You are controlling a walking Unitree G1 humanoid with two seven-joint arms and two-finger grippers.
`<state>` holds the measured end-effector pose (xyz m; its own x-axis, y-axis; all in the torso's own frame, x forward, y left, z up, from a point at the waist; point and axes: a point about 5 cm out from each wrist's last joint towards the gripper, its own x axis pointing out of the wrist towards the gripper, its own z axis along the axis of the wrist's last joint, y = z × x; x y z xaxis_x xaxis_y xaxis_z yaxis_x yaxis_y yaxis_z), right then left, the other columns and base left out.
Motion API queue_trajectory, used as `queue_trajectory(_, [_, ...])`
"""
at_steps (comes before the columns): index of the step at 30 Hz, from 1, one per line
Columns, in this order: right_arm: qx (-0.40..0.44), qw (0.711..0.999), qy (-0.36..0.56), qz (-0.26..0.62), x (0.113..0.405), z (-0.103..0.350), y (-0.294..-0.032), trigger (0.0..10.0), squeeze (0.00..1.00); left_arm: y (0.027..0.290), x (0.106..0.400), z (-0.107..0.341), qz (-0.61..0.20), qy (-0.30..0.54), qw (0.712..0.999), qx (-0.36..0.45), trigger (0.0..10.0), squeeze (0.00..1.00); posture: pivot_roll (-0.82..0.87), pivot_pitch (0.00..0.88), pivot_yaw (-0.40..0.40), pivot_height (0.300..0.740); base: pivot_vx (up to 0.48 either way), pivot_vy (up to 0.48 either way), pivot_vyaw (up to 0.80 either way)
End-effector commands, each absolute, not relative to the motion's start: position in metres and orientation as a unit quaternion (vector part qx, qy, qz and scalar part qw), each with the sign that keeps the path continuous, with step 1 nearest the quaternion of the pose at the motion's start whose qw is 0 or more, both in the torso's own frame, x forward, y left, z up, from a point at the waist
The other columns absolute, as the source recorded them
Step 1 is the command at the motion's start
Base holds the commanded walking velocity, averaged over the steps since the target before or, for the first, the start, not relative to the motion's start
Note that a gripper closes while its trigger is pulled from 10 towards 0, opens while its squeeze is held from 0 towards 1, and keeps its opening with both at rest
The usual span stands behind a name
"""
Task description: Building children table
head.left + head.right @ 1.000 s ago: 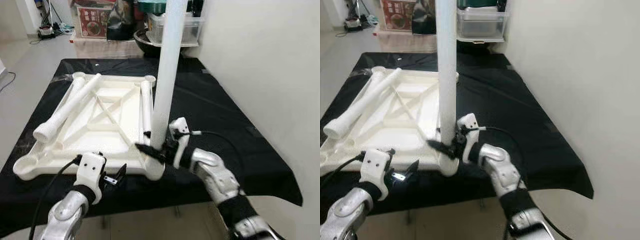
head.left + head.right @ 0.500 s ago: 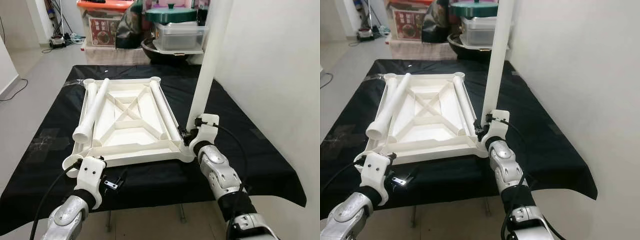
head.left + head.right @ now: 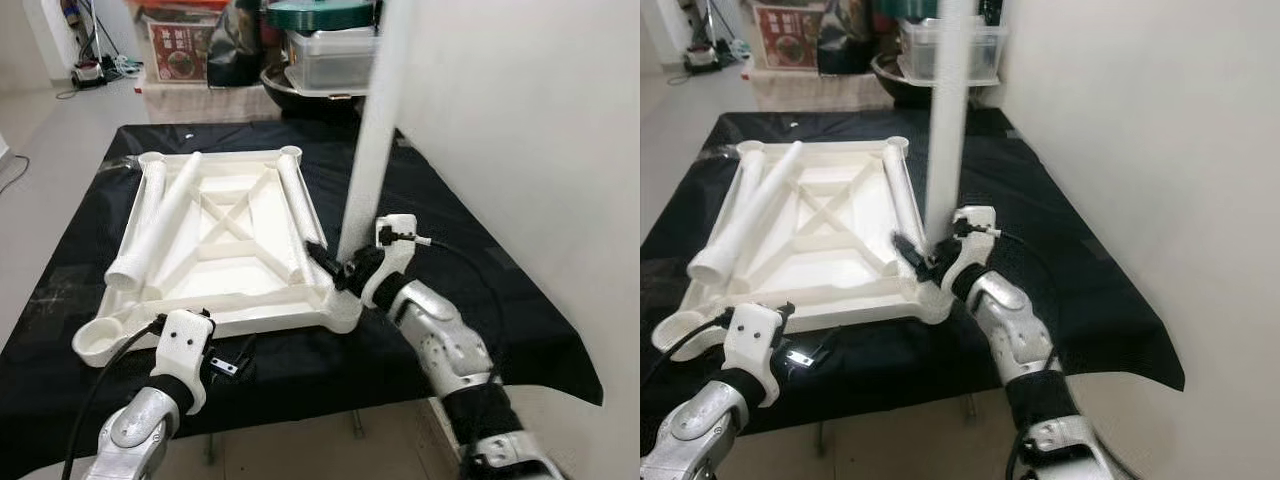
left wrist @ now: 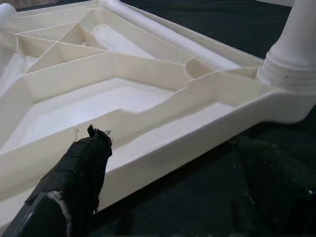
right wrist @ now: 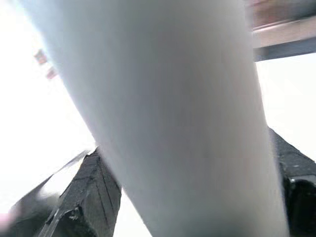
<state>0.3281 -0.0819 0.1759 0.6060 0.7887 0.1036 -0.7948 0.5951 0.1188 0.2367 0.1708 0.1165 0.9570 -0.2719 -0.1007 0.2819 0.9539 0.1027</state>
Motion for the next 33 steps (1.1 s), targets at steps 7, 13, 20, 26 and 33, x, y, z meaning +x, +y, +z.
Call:
queue_trajectory(7, [0.014,0.781,0.018,0.624,0.294,0.159,-0.065,3.8,0.0,0.17,0.236,0.114,-0.141,0.045,0.988,0.049,10.0,0.0,0.16,0.0,-0.125,0.74,0.0,0.0,0.0])
queue_trajectory(13, [0.011,0.906,0.043,0.422,0.331,0.143,-0.073,0.0,0.0,0.171,0.235,0.115,-0.142,0.044,0.988,0.047,10.0,0.0,0.15,0.0,-0.118,0.74,0.0,0.0,0.0])
queue_trajectory(20, [0.05,0.988,0.118,0.087,0.353,0.122,-0.121,0.0,0.0,0.171,0.235,0.115,-0.145,0.044,0.987,0.045,10.0,0.0,0.14,0.0,-0.111,0.74,0.0,0.0,0.0])
queue_trajectory(26, [0.049,0.99,0.125,0.054,0.345,0.118,-0.117,10.0,0.0,0.171,0.235,0.116,-0.145,0.044,0.987,0.046,10.0,0.0,0.14,0.0,-0.106,0.74,0.0,0.0,0.0])
queue_trajectory(33, [0.101,0.974,0.031,0.201,0.348,0.152,-0.083,10.0,1.0,0.171,0.237,0.116,-0.146,0.043,0.987,0.044,10.0,0.0,0.14,0.0,-0.114,0.74,0.0,0.0,0.0])
